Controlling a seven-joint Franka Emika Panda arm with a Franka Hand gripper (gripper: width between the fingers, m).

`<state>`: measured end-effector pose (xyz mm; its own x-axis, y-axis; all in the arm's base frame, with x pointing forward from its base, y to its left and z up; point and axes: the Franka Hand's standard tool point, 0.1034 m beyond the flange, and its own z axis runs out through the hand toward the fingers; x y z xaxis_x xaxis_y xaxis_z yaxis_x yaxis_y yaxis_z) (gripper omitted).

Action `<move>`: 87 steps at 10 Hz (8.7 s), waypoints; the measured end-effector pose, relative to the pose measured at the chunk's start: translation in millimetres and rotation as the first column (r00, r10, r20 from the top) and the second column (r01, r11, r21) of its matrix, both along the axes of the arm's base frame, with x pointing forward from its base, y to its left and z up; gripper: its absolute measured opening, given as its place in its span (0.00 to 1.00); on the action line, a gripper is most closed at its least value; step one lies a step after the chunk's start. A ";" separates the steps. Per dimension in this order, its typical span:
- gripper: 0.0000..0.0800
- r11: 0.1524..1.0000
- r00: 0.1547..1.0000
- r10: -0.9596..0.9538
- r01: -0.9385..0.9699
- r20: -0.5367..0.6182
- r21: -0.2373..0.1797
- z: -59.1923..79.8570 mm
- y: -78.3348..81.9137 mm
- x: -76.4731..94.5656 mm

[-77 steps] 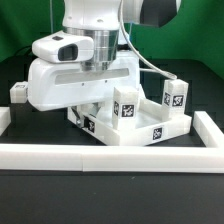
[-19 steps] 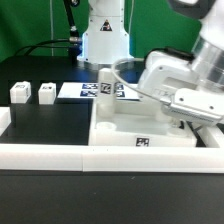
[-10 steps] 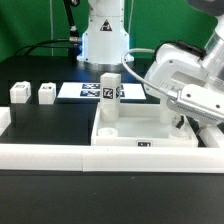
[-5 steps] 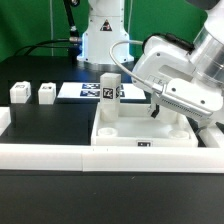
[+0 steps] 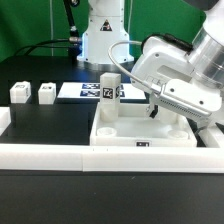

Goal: Assemble square table

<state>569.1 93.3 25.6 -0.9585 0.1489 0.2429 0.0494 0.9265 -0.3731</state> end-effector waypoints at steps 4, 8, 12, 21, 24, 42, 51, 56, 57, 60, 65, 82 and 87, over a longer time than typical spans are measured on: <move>0.81 0.998 1.000 -0.002 0.002 0.010 -0.064 63.0 2.8 2.5; 0.81 0.988 0.996 -0.078 0.085 0.053 -0.132 108.4 -75.5 4.5; 0.81 0.926 0.925 -0.318 0.350 0.208 -0.144 113.4 -158.4 3.8; 0.81 0.484 0.479 -0.766 0.869 0.428 -0.107 104.4 -190.4 -27.0; 0.81 0.143 0.183 -0.828 0.983 0.529 -0.116 79.2 -201.7 -60.4; 0.81 -0.895 -0.660 -0.081 0.378 0.747 0.237 39.3 -232.2 -138.6; 0.81 -0.894 -0.335 -0.159 0.449 0.929 0.010 25.5 -230.8 -164.4; 0.81 -0.891 -0.326 -0.148 0.454 0.934 0.018 21.6 -223.9 -165.0; 0.81 -0.886 -0.334 -0.153 0.463 0.930 0.021 20.1 -222.8 -162.7; 0.81 -0.878 -0.329 -0.173 0.478 0.928 0.005 19.2 -220.1 -162.6; 0.81 -0.868 -0.321 -0.212 0.495 0.923 -0.027 20.6 -228.6 -164.7; 0.57 -0.865 -0.263 -0.168 0.501 0.950 -0.014 -22.8 -221.7 -200.7; 0.36 -0.865 -0.263 -0.168 0.502 0.950 -0.014 -22.8 -221.5 -200.6</move>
Offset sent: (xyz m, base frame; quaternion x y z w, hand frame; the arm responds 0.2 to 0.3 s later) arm -0.0065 0.0032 0.0997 0.0879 -0.0115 0.0154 0.9959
